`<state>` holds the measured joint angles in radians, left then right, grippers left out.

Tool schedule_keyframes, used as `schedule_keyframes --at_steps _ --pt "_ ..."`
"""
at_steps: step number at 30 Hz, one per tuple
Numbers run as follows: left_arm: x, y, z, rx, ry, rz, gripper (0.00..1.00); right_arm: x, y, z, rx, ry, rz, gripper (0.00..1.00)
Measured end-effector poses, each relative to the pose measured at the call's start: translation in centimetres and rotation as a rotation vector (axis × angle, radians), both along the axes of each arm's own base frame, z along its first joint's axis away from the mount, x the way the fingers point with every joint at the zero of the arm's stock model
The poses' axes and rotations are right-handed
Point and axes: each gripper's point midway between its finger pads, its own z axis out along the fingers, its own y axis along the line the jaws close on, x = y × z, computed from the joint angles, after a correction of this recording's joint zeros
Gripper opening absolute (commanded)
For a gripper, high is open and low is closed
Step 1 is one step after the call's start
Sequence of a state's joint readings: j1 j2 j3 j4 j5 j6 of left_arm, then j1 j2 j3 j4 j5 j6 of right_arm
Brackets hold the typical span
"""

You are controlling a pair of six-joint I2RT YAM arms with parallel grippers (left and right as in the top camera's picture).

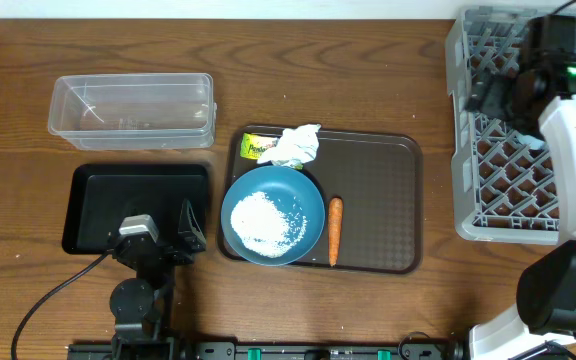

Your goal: Sort waste into correct bins and load items into the dishwasher rack

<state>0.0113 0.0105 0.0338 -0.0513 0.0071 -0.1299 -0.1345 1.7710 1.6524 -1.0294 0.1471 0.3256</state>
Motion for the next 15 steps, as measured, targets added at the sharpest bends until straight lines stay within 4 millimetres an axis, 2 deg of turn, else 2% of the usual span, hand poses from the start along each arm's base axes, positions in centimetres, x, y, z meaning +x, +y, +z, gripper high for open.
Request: schedule_keyframes --at_steps 3,6,10,15 --pt "0.0 0.0 0.0 0.0 0.0 0.0 0.98 -0.5 -2.3 0.1 -0.042 0.007 -0.057 0.99" --pt "0.0 0.0 0.0 0.0 0.0 0.0 0.98 -0.9 -3.6 0.2 -0.066 0.012 -0.089 0.99" --pt "0.0 -0.4 0.0 -0.053 -0.003 -0.019 0.98 -1.0 -3.9 0.2 -0.077 0.016 -0.097 0.99" --pt "0.1 -2.6 0.4 -0.337 -0.023 -0.116 0.98 -1.1 -4.0 0.1 -0.081 0.019 -0.099 0.99"
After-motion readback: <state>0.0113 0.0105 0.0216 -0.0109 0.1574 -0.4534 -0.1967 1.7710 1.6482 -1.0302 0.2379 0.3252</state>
